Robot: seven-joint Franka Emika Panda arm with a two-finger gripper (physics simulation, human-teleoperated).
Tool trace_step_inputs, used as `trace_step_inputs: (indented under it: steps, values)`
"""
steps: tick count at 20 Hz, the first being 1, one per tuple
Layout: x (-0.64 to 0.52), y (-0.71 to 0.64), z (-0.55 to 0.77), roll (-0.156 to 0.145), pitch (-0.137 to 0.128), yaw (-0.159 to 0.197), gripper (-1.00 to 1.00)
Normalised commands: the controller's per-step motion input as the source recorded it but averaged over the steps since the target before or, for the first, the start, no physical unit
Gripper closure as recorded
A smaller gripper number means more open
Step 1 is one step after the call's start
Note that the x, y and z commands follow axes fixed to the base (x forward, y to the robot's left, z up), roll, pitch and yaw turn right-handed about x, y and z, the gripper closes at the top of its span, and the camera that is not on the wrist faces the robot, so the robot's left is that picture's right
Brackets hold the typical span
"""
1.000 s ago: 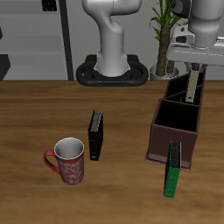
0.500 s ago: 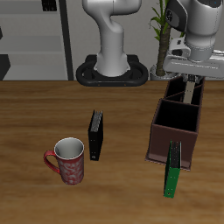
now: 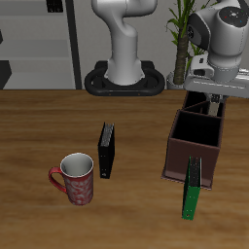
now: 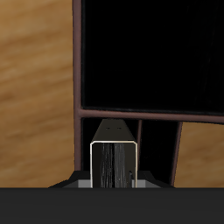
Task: Place the yellow book into the left desk caddy's back compartment
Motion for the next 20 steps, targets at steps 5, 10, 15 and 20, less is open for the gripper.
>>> trace_step_inputs:
  steps: [5, 10, 15, 20]
  values:
    - [0.09, 0.10, -0.50, 0.017, 0.054, 0.005, 1.00]
    - [0.08, -0.02, -0.68, -0.015, 0.068, 0.079, 1.00]
    - [0.06, -0.06, -0.57, -0.014, 0.097, 0.042, -1.00]
    - [-0.11, 0.03, -0.14, 0.031, 0.030, 0.003, -1.00]
